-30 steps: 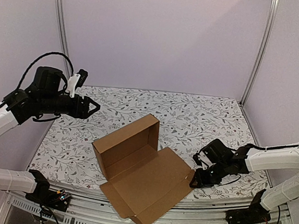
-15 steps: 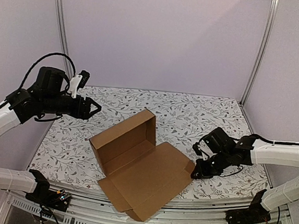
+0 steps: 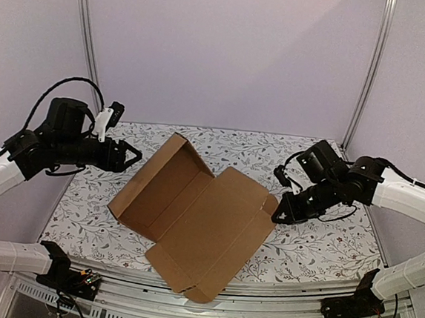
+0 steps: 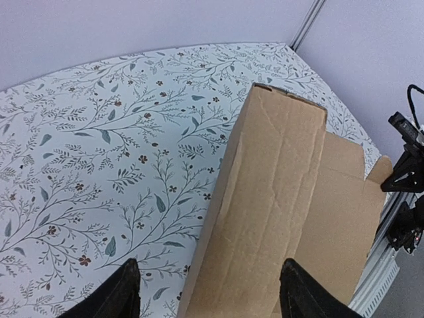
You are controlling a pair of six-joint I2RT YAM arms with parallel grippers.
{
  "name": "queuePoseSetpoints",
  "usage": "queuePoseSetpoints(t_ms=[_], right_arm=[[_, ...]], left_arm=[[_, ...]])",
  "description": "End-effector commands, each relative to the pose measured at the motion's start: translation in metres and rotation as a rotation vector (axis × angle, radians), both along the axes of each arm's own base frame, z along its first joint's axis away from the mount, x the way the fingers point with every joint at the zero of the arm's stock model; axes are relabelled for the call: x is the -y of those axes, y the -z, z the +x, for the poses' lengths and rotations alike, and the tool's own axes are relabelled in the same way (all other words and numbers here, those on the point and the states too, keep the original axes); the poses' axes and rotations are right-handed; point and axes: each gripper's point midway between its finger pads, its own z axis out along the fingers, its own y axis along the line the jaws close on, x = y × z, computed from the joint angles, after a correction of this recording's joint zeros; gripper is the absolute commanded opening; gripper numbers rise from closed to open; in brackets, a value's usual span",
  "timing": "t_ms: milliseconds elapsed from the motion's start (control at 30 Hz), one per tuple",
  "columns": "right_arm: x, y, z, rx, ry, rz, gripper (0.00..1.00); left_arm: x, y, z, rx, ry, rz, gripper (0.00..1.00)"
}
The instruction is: Fold the paper box
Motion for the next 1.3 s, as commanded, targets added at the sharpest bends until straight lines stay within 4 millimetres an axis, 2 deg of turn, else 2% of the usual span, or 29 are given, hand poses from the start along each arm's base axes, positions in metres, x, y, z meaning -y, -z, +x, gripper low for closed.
queuePoseSetpoints(t_ms=[0,267,467,600,733,1000,1067,1267], right_arm=[[0.014,-0.025,0.005,0.039,0.001,-0.034,0.02],[0.009,-0.041,0.003,0.007,-0.005,-0.006,0.02],[0.008,-0.039,0.002,-0.037,0.020,-0.014,0.01],[0.008,-0.041,0.002,-0.045,0.029,-0.015,0.01],[0.009,-0.040,0.001,-0.047,0.030,-0.015,0.02],[0.011,-0.037,0.000,-0.048,0.033,-0.024,0.03],[0.012,-0.039,0.000,-0.043,0.033,-0.021,0.03],[0.012,-0.046,-0.003,-0.037,0.030,0.003,0.05]], left_arm=[[0.007,-0.001,-0.007,-0.012,0.045,-0.040,0.71],[0.032,-0.028,-0.018,-0.039,0.136,-0.149,0.71],[0.037,-0.013,-0.013,-0.056,0.055,-0.025,0.70],[0.048,0.003,-0.009,-0.058,0.015,0.071,0.70],[0.042,0.016,0.002,-0.031,-0.083,0.189,0.68],[0.047,0.029,0.014,-0.017,-0.116,0.292,0.67],[0.050,0.031,0.017,-0.017,-0.115,0.306,0.65],[0.055,0.046,0.028,-0.020,-0.124,0.371,0.43]])
